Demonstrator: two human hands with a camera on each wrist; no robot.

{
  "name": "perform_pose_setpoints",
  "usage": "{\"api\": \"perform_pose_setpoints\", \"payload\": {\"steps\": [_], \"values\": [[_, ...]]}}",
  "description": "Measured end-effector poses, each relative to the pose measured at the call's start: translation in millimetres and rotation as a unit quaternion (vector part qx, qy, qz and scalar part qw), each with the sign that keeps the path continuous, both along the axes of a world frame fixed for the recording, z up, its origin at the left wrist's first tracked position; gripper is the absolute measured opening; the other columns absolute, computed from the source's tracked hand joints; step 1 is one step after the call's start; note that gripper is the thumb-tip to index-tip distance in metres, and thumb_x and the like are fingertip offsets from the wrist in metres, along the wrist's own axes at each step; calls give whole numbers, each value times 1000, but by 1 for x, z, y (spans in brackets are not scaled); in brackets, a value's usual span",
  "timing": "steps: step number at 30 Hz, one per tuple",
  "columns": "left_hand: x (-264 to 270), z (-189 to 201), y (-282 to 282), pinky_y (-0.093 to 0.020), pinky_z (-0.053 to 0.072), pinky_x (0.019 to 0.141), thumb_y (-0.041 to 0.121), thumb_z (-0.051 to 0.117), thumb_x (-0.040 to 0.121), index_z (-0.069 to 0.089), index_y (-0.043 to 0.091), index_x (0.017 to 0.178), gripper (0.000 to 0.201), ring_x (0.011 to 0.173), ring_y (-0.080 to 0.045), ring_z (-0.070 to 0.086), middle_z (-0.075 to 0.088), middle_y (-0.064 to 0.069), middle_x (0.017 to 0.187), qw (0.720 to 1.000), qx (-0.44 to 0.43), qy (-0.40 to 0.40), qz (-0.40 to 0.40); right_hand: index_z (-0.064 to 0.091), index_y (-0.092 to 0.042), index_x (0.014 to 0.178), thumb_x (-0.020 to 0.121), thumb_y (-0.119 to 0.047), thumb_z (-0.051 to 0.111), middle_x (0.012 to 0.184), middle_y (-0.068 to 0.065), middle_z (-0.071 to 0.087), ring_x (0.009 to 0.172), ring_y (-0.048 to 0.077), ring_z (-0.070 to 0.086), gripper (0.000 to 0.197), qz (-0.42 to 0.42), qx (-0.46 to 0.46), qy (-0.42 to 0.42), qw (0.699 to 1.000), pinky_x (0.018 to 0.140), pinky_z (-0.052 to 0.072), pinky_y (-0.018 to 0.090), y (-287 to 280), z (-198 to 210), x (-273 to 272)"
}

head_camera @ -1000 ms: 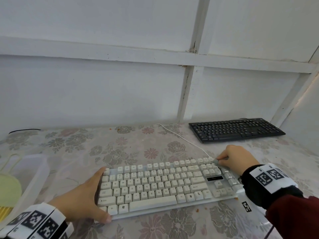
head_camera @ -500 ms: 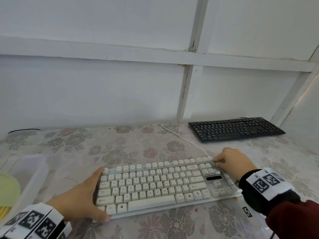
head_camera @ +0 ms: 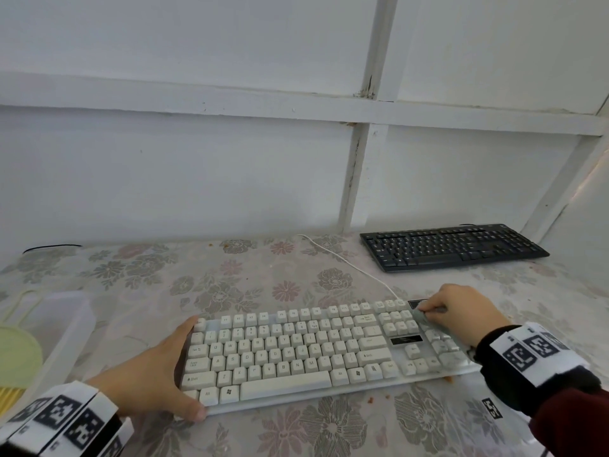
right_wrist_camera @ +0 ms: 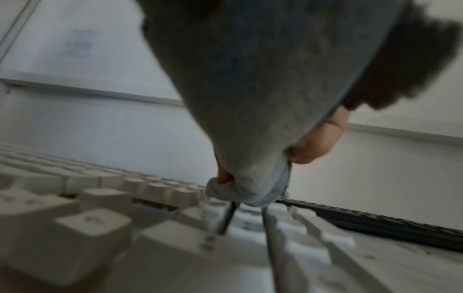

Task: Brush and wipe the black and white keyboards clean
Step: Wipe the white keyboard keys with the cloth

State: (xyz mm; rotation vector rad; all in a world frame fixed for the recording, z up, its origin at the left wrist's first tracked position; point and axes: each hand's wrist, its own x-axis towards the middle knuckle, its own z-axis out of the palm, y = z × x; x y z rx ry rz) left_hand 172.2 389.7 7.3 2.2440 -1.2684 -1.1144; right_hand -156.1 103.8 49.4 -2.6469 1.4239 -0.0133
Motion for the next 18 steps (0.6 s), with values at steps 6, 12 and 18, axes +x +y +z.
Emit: {"api": "perform_pose_setpoints", "payload": {"steps": [6,12,18], "values": [[0,2,0,-23,33,107,61,87,32,-12,36,144,151,123,-2,41,33,21,135,1000,-5,9,-7,75,-24,99,90,-20,58,91,-14,67,86,15,63,20,-47,-7,26,999,77,48,21,-18,3,-11],[0,1,1,-22,35,106,64,84,24,-10,36,145,156,122,-3,43,35,18,136,1000,-7,9,1,74,-25,101,90,-24,59,111,-3,69,98,16,64,18,-85,4,51,995,84,47,22,-29,14,-14],[0,1,0,-22,32,107,55,87,40,-13,36,144,146,125,-5,39,30,17,138,1000,5,1,0,72,-25,104,89,-28,61,98,-12,66,85,6,56,19,-11,33,-45,998,85,40,20,-11,17,1]]}}
